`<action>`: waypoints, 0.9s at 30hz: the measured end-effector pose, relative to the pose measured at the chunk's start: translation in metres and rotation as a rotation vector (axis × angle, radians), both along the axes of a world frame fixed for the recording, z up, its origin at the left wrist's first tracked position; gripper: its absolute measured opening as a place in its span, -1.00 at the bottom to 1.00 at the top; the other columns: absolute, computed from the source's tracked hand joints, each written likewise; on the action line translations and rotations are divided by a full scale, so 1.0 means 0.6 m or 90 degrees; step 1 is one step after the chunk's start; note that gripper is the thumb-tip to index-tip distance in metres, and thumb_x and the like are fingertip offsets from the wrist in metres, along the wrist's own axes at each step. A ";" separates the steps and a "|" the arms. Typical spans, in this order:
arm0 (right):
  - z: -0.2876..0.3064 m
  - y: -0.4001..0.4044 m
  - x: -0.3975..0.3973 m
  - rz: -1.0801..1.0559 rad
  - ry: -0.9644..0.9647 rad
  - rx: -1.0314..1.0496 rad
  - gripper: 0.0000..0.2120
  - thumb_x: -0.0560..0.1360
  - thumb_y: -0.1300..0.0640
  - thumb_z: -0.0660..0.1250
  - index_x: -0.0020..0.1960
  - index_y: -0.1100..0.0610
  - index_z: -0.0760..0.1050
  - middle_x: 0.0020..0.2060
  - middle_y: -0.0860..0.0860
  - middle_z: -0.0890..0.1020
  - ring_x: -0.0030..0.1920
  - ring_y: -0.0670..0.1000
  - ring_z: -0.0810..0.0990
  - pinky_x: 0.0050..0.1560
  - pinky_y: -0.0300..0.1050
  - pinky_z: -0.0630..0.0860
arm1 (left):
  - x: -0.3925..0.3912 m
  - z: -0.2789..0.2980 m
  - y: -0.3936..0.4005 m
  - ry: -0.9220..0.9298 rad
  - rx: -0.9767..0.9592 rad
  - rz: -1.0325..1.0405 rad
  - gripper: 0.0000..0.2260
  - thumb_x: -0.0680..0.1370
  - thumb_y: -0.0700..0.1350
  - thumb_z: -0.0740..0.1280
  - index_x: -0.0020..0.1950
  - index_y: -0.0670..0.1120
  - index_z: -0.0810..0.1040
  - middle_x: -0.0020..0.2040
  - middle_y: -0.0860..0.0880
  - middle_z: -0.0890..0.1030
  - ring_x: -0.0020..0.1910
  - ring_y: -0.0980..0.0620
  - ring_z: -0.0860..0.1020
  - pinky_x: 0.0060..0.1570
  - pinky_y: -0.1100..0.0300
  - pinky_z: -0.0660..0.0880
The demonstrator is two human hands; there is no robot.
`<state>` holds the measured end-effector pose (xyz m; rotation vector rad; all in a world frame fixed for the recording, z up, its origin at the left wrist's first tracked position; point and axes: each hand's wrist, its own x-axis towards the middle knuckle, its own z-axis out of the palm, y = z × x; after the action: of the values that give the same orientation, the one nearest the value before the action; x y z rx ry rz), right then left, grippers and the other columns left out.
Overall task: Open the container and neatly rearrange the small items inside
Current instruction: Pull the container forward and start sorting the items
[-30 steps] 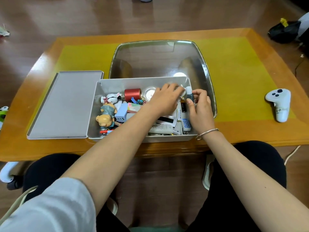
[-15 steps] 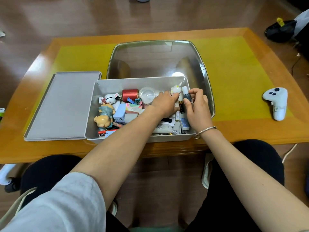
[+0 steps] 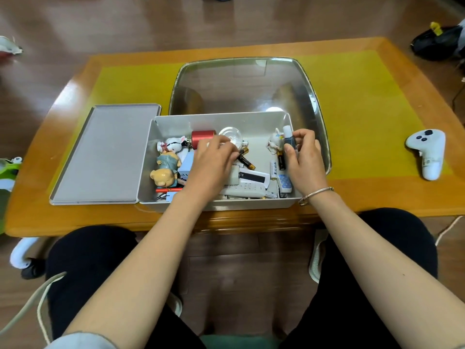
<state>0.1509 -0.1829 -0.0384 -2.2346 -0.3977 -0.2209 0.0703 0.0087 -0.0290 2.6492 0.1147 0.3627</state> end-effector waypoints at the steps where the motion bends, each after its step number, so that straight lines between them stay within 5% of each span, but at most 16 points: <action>1: -0.001 0.000 0.000 -0.002 -0.001 0.003 -0.77 0.57 0.14 0.21 0.20 0.14 0.31 -0.03 -0.03 0.37 -0.09 -0.05 0.43 -0.06 -0.11 0.45 | -0.009 0.000 0.010 0.004 -0.007 0.026 -0.77 0.63 -0.02 0.17 0.12 -0.10 0.55 0.25 -0.06 0.44 0.23 -0.12 0.32 0.20 0.01 0.30; 6: -0.002 -0.003 0.001 0.007 -0.013 0.023 -0.77 0.57 0.17 0.21 0.20 0.17 0.32 -0.02 -0.01 0.40 -0.05 -0.06 0.40 -0.05 -0.16 0.39 | -0.020 0.008 0.034 -0.024 0.110 0.150 -0.83 0.59 -0.10 0.22 0.06 -0.13 0.57 0.22 -0.10 0.49 0.20 -0.17 0.35 0.23 -0.06 0.21; 10: -0.004 -0.005 0.002 -0.009 -0.027 0.048 -0.78 0.58 0.17 0.18 0.21 0.16 0.32 0.01 0.00 0.42 -0.07 -0.09 0.40 -0.10 -0.27 0.34 | 0.006 0.037 0.019 -0.068 0.065 0.193 -0.81 0.50 -0.26 0.24 0.07 -0.14 0.54 0.20 -0.11 0.49 0.18 -0.15 0.36 0.16 0.02 0.25; 16: -0.005 -0.006 0.001 -0.008 -0.044 0.096 -0.76 0.57 0.25 0.16 0.24 0.21 0.29 0.08 0.02 0.48 0.05 -0.08 0.44 0.00 -0.29 0.38 | 0.091 0.036 -0.049 0.018 0.027 -0.088 -0.63 0.50 -0.30 0.23 0.31 -0.16 0.42 0.29 -0.14 0.42 0.27 -0.13 0.36 0.23 -0.03 0.34; 20: -0.007 -0.008 0.001 -0.021 -0.041 0.100 -0.75 0.57 0.27 0.16 0.24 0.22 0.29 0.07 -0.01 0.46 0.04 -0.09 0.43 0.01 -0.31 0.36 | 0.149 0.003 -0.083 0.142 0.058 -0.164 -0.50 0.53 -0.18 0.31 0.45 -0.10 0.27 0.40 -0.14 0.33 0.33 -0.16 0.34 0.26 -0.07 0.36; 27: -0.007 -0.007 0.006 -0.025 -0.028 0.084 -0.75 0.56 0.29 0.17 0.23 0.25 0.32 0.13 0.12 0.49 0.08 0.01 0.46 0.05 -0.24 0.38 | 0.161 -0.023 -0.102 0.208 0.003 -0.201 -0.66 0.49 -0.03 0.40 0.19 -0.10 0.40 0.11 -0.15 0.48 0.00 -0.15 0.52 -0.13 0.12 0.37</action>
<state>0.1543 -0.1873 -0.0429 -2.1127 -0.3525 -0.3086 0.1670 -0.0527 -0.0427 2.6519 -0.2011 -0.1735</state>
